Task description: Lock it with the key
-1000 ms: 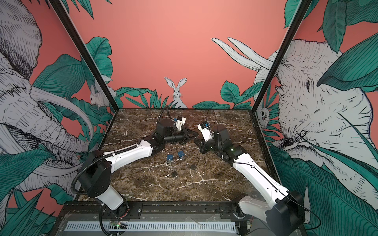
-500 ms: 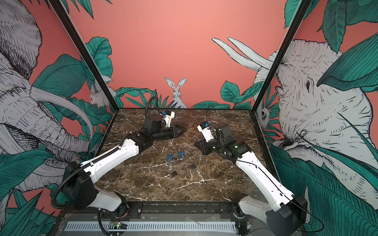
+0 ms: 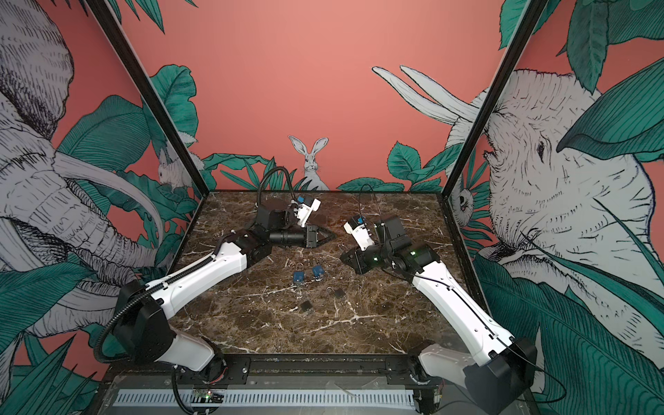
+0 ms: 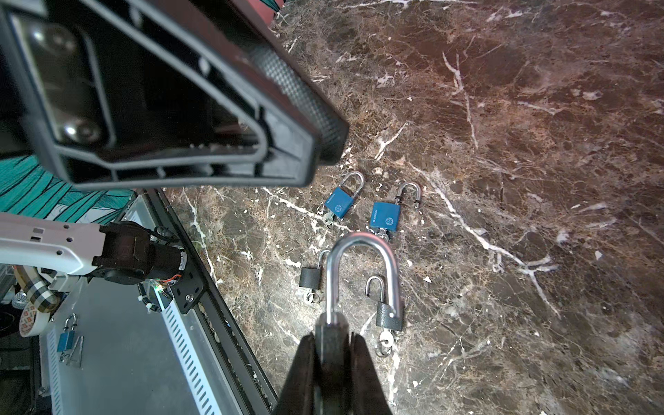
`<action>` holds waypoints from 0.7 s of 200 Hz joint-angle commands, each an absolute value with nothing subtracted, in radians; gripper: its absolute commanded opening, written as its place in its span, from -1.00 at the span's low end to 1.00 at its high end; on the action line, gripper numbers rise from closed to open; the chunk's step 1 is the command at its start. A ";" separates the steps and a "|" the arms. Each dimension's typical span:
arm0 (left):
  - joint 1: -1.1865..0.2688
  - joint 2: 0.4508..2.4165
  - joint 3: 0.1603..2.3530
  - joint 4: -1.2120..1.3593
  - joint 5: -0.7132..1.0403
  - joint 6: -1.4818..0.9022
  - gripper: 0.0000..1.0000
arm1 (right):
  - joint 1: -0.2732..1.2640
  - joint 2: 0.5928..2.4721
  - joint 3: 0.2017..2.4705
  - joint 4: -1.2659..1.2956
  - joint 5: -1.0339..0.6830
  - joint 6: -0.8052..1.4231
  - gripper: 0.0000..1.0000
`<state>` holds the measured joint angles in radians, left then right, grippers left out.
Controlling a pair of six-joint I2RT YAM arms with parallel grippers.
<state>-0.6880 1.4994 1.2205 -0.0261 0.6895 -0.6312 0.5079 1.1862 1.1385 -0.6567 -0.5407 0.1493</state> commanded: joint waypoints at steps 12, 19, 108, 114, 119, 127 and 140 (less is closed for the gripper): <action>-0.695 1.528 1.270 0.000 0.792 -0.609 -0.47 | 0.509 1.192 1.173 -0.646 -0.571 0.137 -1.00; -0.695 1.535 1.275 -0.003 0.800 -0.607 -0.46 | 0.508 1.192 1.174 -0.646 -0.568 0.137 -1.00; -0.695 1.554 1.257 -0.012 0.808 -0.601 -0.39 | 0.507 1.204 1.218 -0.666 -0.579 0.135 -1.00; -0.695 1.552 1.254 -0.014 0.808 -0.599 -0.38 | 0.509 1.207 1.219 -0.670 -0.579 0.133 -1.00; -0.695 1.551 1.252 -0.012 0.809 -0.599 -0.38 | 0.508 1.209 1.220 -0.672 -0.578 0.133 -1.00; -0.695 1.545 1.248 -0.008 0.810 -0.599 -0.37 | 0.507 1.211 1.221 -0.673 -0.579 0.132 -1.00; -0.695 1.539 1.247 -0.005 0.807 -0.598 -0.36 | 0.507 1.217 1.222 -0.676 -0.584 0.135 -1.00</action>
<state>-0.6914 1.5761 1.2545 -0.0204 0.7929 -0.6163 0.5076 1.2091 1.1969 -0.6750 -0.5621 0.1478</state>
